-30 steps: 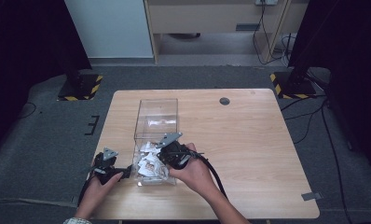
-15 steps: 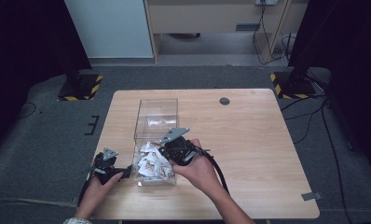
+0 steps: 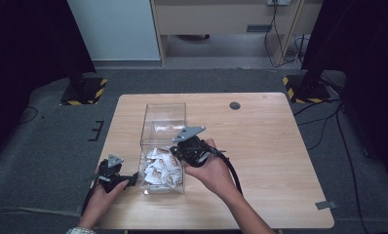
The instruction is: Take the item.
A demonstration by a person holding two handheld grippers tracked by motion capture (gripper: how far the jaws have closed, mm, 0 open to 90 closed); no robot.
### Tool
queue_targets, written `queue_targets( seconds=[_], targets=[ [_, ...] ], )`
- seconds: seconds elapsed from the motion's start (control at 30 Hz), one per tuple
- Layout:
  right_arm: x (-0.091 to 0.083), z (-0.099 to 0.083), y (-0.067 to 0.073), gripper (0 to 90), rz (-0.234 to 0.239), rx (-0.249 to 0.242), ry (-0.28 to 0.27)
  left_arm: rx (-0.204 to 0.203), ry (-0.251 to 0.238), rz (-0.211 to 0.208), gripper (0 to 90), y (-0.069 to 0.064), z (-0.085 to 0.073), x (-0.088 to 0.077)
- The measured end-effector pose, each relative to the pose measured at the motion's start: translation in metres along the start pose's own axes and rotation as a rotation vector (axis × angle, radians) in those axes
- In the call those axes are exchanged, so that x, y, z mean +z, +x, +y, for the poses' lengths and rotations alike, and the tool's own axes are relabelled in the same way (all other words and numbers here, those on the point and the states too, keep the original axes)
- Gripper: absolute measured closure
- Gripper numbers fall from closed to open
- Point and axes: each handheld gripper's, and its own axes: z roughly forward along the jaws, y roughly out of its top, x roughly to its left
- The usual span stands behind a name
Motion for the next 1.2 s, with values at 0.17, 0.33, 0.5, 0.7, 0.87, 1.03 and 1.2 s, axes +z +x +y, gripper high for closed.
queue_targets(
  seconds=[0.17, 0.33, 0.5, 0.7, 0.87, 1.03, 1.2],
  targets=[
    [-0.004, 0.002, -0.002, 89.9, -0.006, 0.001, -0.005, 0.001, 0.0, 0.001, 0.0, 0.0, 0.0, 0.0],
    [-0.008, 0.002, -0.004, 89.9, -0.01, 0.008, -0.01, 0.0, 0.0, 0.001, 0.0, 0.0, 0.0, 0.0],
    [-0.014, 0.002, -0.009, 89.9, -0.018, 0.017, -0.02, 0.004, -0.001, 0.008, 0.0, 0.0, 0.0, 0.0],
    [-0.022, 0.002, -0.014, 89.9, -0.036, 0.021, -0.02, 0.003, -0.001, 0.007, 0.0, 0.0, 0.0, 0.0],
    [-0.026, -0.001, -0.02, 89.8, -0.054, 0.022, -0.019, 0.004, -0.001, 0.008, 0.0, 0.0, 0.0, 0.0],
    [-0.03, -0.004, -0.027, 89.8, -0.069, 0.031, -0.011, 0.003, -0.001, 0.008, 0.0, 0.0, 0.0, 0.0],
    [-0.038, -0.01, -0.04, 89.8, -0.094, 0.04, -0.017, 0.004, -0.001, 0.008, 0.0, 0.0, 0.0, 0.0]
  ],
)
